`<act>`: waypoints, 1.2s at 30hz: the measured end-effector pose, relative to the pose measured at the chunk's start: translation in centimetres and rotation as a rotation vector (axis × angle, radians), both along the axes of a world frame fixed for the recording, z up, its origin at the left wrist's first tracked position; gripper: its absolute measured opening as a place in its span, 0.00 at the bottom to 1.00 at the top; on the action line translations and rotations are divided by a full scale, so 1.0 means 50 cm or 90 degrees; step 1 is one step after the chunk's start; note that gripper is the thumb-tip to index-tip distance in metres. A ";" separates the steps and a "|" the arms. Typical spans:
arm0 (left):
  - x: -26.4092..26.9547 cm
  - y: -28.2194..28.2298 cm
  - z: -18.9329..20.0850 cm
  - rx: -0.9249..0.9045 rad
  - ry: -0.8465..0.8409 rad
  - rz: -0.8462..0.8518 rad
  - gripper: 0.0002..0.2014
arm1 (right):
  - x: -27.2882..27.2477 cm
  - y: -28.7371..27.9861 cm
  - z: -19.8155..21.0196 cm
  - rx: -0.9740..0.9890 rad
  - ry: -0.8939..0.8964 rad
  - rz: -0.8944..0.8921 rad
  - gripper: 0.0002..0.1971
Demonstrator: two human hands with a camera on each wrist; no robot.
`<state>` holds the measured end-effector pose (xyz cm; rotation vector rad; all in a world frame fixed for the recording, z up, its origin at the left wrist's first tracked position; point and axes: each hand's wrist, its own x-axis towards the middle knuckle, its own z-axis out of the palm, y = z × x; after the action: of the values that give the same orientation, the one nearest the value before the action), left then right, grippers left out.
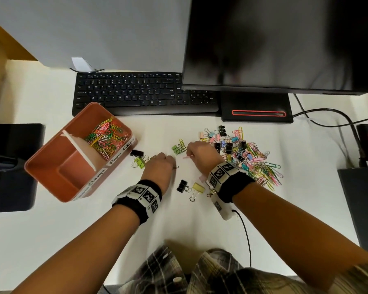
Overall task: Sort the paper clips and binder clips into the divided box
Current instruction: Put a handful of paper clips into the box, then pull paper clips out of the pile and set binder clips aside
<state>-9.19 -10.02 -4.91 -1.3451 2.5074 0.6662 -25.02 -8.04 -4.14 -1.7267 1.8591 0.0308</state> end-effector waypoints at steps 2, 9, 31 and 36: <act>-0.006 0.007 0.005 -0.008 -0.046 -0.021 0.14 | 0.009 0.006 0.003 0.009 -0.008 -0.008 0.08; 0.013 -0.006 0.057 0.041 0.070 0.045 0.13 | 0.000 0.002 0.048 0.017 -0.046 -0.035 0.03; 0.125 -0.090 0.191 -0.033 0.317 0.198 0.13 | 0.130 -0.056 0.125 -0.259 -0.275 -0.115 0.07; 0.000 -0.035 0.108 0.063 0.252 0.130 0.19 | -0.039 0.022 0.084 -0.169 -0.157 -0.216 0.10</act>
<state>-9.20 -11.75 0.51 -1.5781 2.5993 1.1881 -26.96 -6.95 0.07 -1.4750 2.0064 -0.5606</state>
